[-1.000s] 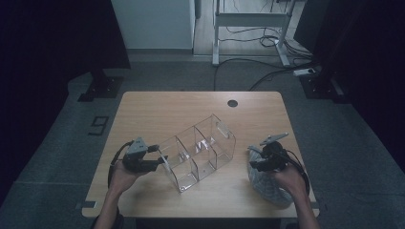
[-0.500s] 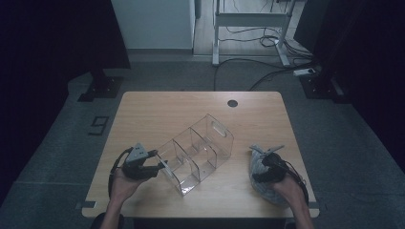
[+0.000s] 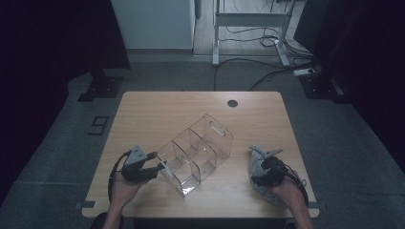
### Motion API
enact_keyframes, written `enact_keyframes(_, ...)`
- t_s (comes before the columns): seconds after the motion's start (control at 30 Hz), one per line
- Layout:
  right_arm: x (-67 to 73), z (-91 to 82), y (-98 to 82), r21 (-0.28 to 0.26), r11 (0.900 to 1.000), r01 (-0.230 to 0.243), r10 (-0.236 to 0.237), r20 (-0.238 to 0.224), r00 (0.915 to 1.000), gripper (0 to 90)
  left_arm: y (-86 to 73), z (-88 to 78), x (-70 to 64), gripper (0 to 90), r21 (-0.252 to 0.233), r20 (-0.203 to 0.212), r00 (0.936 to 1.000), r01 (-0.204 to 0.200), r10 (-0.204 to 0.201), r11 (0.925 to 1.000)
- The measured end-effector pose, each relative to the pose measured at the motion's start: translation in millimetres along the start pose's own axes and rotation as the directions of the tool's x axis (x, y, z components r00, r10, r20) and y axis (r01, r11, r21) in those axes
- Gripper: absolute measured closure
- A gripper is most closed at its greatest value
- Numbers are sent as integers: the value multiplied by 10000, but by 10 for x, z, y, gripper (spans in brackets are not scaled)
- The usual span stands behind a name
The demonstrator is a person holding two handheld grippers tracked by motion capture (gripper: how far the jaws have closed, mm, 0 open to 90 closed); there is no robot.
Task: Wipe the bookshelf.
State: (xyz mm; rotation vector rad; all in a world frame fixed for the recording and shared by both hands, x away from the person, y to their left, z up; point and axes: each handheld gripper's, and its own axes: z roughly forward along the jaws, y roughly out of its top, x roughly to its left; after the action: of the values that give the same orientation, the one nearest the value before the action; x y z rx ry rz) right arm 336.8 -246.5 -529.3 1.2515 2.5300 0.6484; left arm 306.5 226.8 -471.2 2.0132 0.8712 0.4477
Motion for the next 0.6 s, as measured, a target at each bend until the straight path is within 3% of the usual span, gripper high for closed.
enact_keyframes(0.2,-47,-58,5,2,9961,-885,884,343,9955,466,-5,-15,-26,436,40,-61,9999,134,-134,9999)
enact_keyframes(0.3,-77,-91,-1,29,9944,-1053,1051,327,9939,565,-11,-26,-45,438,37,-64,9998,196,-196,9998)
enact_keyframes(0.43,-91,-167,-2,-67,9948,-1020,1021,190,9946,602,-24,-43,-59,442,14,58,9998,207,-207,9998)
enact_keyframes(0.6,-89,-331,51,-658,9917,-1106,1095,-210,9938,605,-34,-57,-83,441,13,69,9998,193,-193,9998)
